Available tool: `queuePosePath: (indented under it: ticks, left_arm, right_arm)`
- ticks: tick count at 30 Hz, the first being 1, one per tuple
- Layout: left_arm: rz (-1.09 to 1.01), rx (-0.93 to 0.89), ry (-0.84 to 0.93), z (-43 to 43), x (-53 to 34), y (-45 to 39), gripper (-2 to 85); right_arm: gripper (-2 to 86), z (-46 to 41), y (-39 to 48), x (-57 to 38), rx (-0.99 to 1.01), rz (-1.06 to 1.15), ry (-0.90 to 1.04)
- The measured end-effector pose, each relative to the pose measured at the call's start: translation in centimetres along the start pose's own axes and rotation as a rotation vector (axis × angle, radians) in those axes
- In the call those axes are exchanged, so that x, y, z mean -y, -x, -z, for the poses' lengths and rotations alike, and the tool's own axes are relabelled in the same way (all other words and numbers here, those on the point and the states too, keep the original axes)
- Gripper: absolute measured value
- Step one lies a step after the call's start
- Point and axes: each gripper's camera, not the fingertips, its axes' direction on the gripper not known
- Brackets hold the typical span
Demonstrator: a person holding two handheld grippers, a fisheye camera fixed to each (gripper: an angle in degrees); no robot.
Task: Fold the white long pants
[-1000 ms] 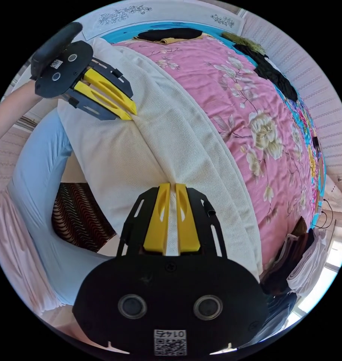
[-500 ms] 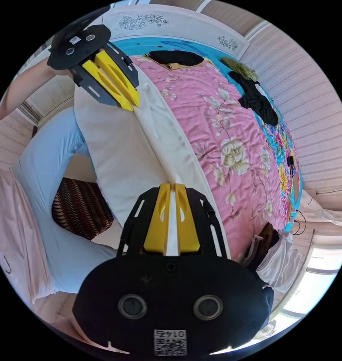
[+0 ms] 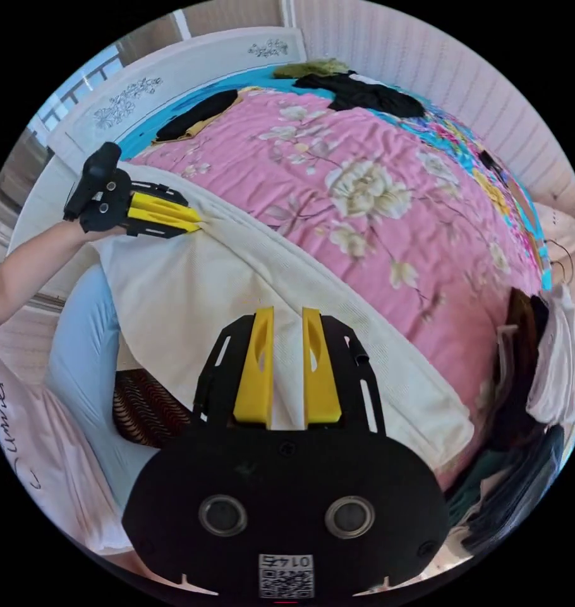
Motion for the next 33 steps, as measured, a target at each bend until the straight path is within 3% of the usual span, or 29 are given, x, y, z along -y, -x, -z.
queuePosePath:
  ticks: [6,9,12,16,26,31,33]
  left_arm:
    - [0.025,-0.028,-0.025,0.4,-0.5,0.6,0.9]
    - [0.018,-0.021,-0.025,0.8,-0.7,0.6,0.5]
    - [-0.007,-0.004,-0.03,1.7,-1.0,0.6,-0.1]
    - [-0.054,-0.01,-0.1,4.9,-2.4,0.7,-0.4]
    - [-0.17,-0.04,-0.323,17.6,-8.1,1.7,-0.4]
    - [-0.122,-0.082,-0.285,16.7,-6.5,4.5,-0.2]
    - [-0.088,-0.119,-0.203,14.0,-4.9,5.8,0.0]
  right_arm:
    - [8.5,4.2,-10.8,-16.1,-0.283,-0.531,-0.066]
    - [8.5,2.9,-14.8,-21.6,-0.199,-0.669,-0.063]
    - [5.0,0.8,-16.9,-24.6,0.036,-0.655,-0.079]
    - [2.6,3.0,-16.2,-28.5,0.076,-0.598,-0.193]
    - [1.5,18.2,-9.5,-40.0,0.002,-0.483,-0.556]
    - [1.5,19.8,-11.3,-38.0,0.015,-0.463,-0.493]
    - [1.6,15.9,-15.1,-34.2,0.069,-0.504,-0.323]
